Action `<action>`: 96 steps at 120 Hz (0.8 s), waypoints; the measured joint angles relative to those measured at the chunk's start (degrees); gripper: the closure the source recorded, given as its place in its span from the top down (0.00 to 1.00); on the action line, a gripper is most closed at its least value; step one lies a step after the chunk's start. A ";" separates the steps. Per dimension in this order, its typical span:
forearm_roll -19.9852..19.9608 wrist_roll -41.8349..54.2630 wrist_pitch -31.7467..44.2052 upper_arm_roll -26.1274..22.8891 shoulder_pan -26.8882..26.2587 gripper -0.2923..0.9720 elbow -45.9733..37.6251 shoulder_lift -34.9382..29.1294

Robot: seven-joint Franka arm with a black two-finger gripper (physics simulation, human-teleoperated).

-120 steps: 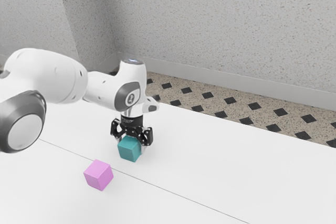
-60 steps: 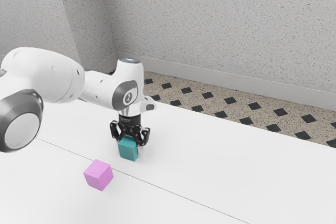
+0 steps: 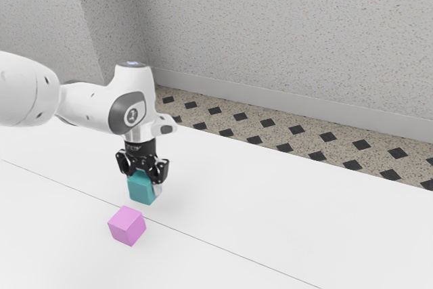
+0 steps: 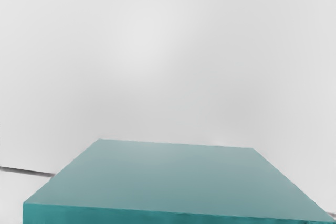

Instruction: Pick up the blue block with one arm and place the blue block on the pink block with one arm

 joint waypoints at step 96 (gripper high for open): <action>8.32 4.44 -4.03 9.36 -8.69 0.53 -10.34 -14.48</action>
